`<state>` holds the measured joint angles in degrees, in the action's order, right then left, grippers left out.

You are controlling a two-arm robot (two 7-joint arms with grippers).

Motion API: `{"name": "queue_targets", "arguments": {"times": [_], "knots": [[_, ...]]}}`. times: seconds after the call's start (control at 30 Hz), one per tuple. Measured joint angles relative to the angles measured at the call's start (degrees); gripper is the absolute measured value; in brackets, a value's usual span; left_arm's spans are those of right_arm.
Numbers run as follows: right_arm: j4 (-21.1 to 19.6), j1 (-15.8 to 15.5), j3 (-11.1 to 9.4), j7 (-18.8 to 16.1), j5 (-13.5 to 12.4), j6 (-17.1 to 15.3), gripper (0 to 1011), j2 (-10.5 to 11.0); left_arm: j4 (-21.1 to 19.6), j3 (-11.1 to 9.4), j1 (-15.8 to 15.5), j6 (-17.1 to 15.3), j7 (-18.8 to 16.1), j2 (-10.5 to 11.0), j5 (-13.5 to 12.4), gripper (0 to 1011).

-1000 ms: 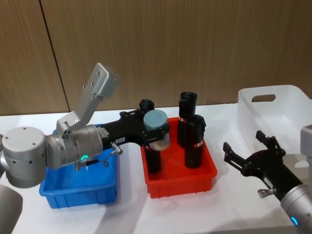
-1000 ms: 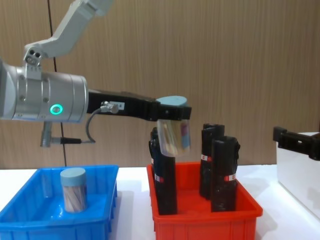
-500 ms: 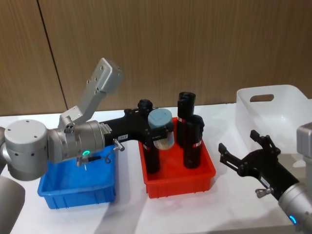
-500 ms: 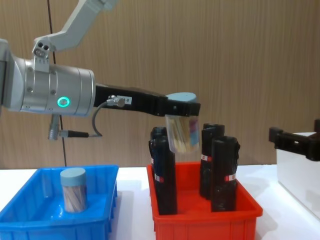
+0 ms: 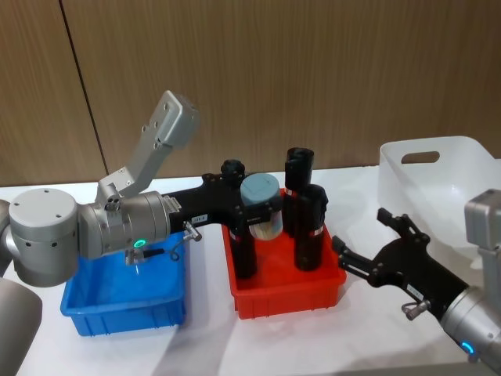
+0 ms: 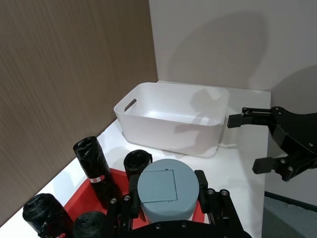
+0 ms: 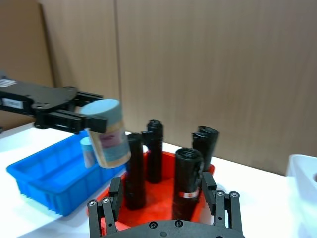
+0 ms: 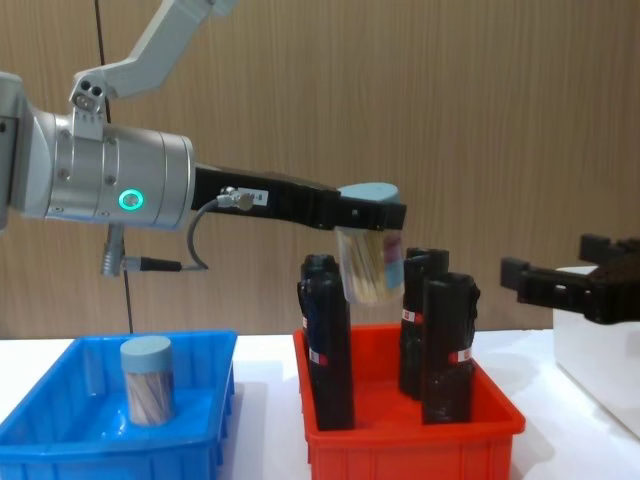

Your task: Pick the cotton swabs from the blue box and place them into the white box.

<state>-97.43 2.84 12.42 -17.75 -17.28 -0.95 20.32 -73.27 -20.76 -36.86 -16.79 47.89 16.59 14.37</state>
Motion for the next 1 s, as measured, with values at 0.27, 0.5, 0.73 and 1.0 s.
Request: {"name": "queue_targets", "arguments": {"times": [0.27,0.5,0.73,1.0], "knots": [[2.49,2.5,0.1,-6.91,-0.78,0.49,1002,-0.11,0.12,-0.03,-0.14,-0.03,0.21,-0.05,-0.04,669],[6.26,6.06,0.55,-14.12,-1.76,0.47,1001,-1.02,0.19,-0.04,-0.21,-0.03,0.33,-0.08,-0.08,669],[10.1,9.31,1.19,-18.48,-2.23,-0.17,1002,-2.3,0.24,-0.04,-0.24,-0.02,0.39,-0.11,-0.08,669],[13.76,12.15,1.86,-21.27,-2.3,-0.75,1001,-3.59,0.26,-0.04,-0.28,-0.02,0.44,-0.12,-0.07,669]]}}
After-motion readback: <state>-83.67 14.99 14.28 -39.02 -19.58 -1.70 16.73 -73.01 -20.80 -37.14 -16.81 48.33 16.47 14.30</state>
